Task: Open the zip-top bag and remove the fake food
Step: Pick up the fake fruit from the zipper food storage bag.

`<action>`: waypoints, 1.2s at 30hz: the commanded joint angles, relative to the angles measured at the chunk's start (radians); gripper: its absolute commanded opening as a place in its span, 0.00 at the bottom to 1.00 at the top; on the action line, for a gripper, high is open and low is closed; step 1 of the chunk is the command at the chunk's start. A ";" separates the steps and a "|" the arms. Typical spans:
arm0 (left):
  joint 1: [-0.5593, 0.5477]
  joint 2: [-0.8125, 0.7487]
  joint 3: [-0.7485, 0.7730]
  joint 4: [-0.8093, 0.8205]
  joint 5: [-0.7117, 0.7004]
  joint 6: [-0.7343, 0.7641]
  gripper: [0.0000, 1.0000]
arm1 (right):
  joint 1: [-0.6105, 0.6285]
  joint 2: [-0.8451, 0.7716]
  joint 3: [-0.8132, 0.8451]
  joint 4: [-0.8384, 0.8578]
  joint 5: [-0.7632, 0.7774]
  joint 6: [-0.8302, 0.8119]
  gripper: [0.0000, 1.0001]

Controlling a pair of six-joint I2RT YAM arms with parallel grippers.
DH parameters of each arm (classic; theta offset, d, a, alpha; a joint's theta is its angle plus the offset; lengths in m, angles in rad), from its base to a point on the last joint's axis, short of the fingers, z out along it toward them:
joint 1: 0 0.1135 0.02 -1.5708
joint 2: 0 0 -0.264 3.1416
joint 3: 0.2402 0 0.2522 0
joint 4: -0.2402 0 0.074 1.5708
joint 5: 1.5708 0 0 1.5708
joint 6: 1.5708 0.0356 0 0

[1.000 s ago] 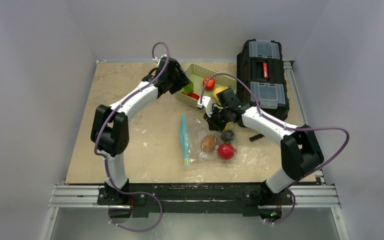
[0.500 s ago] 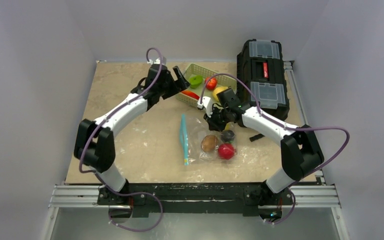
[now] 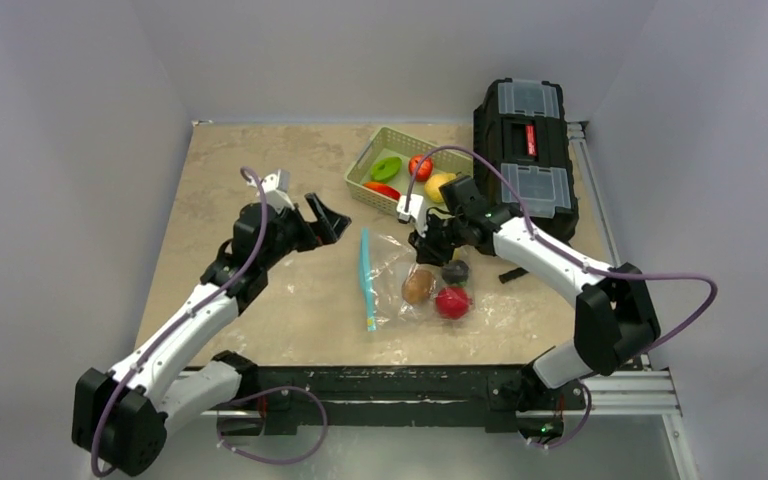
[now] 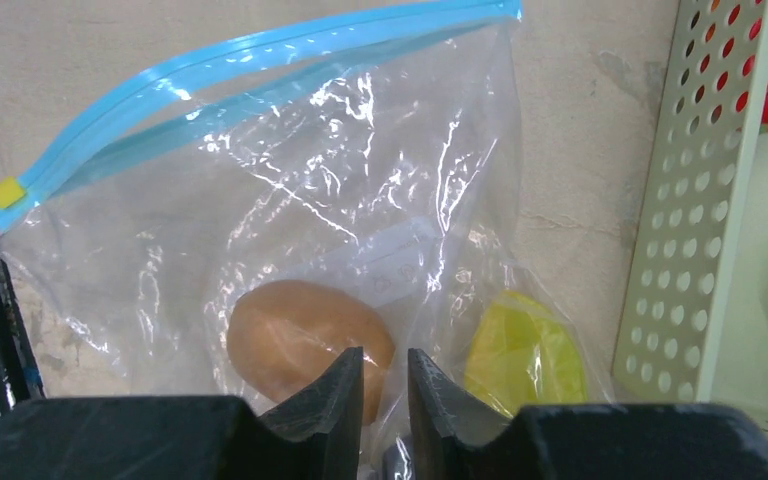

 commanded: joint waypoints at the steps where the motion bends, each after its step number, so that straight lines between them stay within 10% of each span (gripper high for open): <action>1: 0.010 -0.159 -0.126 0.035 0.073 0.016 1.00 | -0.001 -0.065 -0.014 -0.026 -0.062 -0.070 0.26; 24: -0.085 -0.460 -0.460 -0.076 0.155 0.116 0.96 | -0.001 -0.221 -0.144 -0.224 -0.330 -0.607 0.43; 36: -0.238 -0.238 -0.468 0.114 0.002 0.197 0.72 | 0.000 -0.256 -0.249 -0.086 -0.212 -0.630 0.50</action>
